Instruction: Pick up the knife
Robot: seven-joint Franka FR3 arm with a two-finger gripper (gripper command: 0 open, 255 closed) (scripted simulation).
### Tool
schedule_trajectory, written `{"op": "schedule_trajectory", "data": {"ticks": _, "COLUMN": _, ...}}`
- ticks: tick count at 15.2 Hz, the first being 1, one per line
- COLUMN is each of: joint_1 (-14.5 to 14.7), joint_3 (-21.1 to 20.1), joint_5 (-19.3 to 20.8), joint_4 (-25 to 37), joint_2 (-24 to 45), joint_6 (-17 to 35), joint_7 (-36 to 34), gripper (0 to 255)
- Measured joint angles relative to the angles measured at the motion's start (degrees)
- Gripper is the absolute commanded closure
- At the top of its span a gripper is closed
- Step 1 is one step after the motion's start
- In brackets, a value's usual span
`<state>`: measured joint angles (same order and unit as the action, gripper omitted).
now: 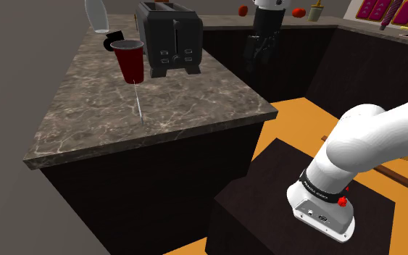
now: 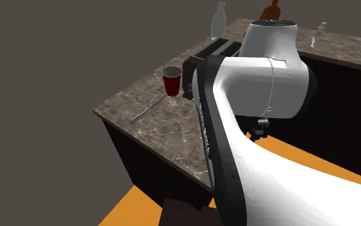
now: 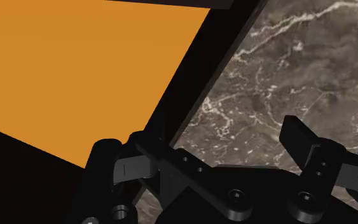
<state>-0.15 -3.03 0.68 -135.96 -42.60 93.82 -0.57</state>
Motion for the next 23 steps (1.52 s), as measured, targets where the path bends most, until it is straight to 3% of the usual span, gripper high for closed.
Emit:
{"op": "schedule_trajectory", "data": {"ticks": 4, "joint_1": 0.42, "joint_3": -2.48, "joint_5": -1.96, "joint_4": 1.07, "joint_2": 1.59, "joint_6": 0.51, "joint_7": -3.98, "gripper": 0}}
{"op": "schedule_trajectory", "data": {"ticks": 13, "joint_1": 1.59, "joint_3": -13.22, "joint_5": -8.80, "joint_4": 5.95, "joint_2": 10.03, "joint_6": 4.97, "joint_7": -21.55, "gripper": 0}}
{"op": "schedule_trajectory", "data": {"ticks": 18, "joint_1": 1.35, "joint_3": -19.37, "joint_5": -10.06, "joint_4": 13.04, "joint_2": 18.52, "joint_6": 7.32, "joint_7": -32.00, "gripper": 0}}
{"op": "schedule_trajectory", "data": {"ticks": 23, "joint_1": 1.02, "joint_3": -25.09, "joint_5": -8.80, "joint_4": 21.30, "joint_2": 27.71, "joint_6": 8.97, "joint_7": -42.83, "gripper": 0}}
